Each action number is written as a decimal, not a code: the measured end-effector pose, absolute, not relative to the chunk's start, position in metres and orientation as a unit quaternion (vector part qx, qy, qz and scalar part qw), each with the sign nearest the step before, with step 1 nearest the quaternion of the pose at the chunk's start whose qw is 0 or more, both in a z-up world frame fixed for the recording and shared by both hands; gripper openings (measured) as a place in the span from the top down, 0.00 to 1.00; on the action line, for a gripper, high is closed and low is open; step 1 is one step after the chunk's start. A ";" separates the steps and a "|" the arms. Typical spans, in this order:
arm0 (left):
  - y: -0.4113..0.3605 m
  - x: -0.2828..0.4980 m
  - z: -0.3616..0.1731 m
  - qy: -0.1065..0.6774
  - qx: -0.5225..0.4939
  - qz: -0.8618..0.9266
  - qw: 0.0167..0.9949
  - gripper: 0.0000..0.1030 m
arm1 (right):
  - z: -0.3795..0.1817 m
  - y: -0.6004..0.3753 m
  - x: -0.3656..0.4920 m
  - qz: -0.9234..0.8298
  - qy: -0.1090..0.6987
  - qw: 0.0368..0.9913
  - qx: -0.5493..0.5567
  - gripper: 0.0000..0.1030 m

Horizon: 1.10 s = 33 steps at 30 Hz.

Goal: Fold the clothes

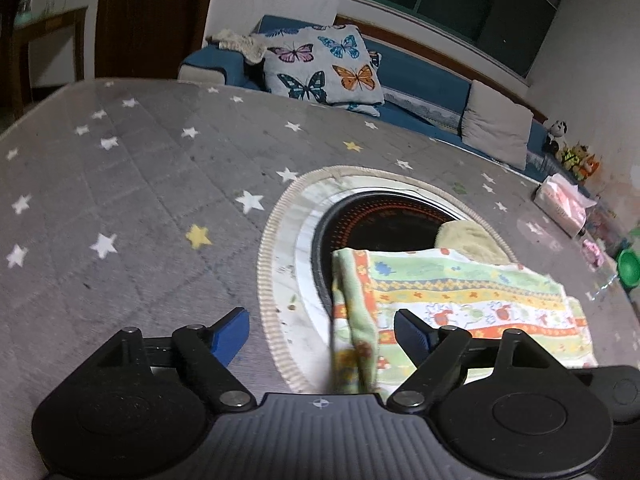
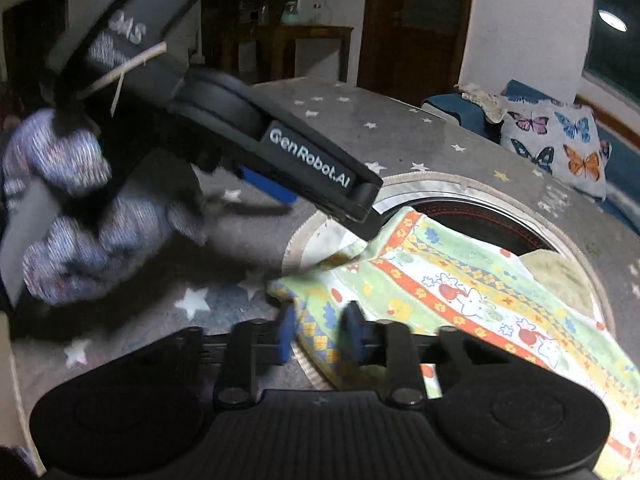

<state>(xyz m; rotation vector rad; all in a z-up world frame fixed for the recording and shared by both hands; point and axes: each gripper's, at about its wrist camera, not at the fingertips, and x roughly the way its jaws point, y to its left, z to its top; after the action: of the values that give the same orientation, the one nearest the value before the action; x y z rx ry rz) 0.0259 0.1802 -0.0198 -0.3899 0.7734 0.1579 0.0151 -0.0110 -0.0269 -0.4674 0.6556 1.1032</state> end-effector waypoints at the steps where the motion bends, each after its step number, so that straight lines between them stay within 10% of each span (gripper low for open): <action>1: 0.180 0.027 -0.020 0.375 -0.194 0.076 0.903 0.20 | -0.024 -0.014 0.017 0.511 0.305 0.777 -0.205 0.87; 11: 0.174 0.033 -0.020 0.379 -0.276 0.060 0.881 0.21 | 0.007 -0.052 0.037 0.513 0.314 0.792 -0.100 0.92; 21: 0.163 0.038 -0.028 0.380 -0.310 0.035 0.871 0.82 | 0.010 -0.067 0.031 0.522 0.310 0.789 -0.096 0.92; 33: 0.154 0.035 -0.023 0.372 -0.271 0.052 0.886 0.88 | 0.005 -0.099 0.051 0.485 0.331 0.806 -0.071 0.69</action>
<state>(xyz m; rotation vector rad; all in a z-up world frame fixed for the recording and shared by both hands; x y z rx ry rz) 0.0355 0.1543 -0.0226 -0.5639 0.7728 0.1077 0.0514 -0.0994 0.0049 -0.1527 0.7088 1.0386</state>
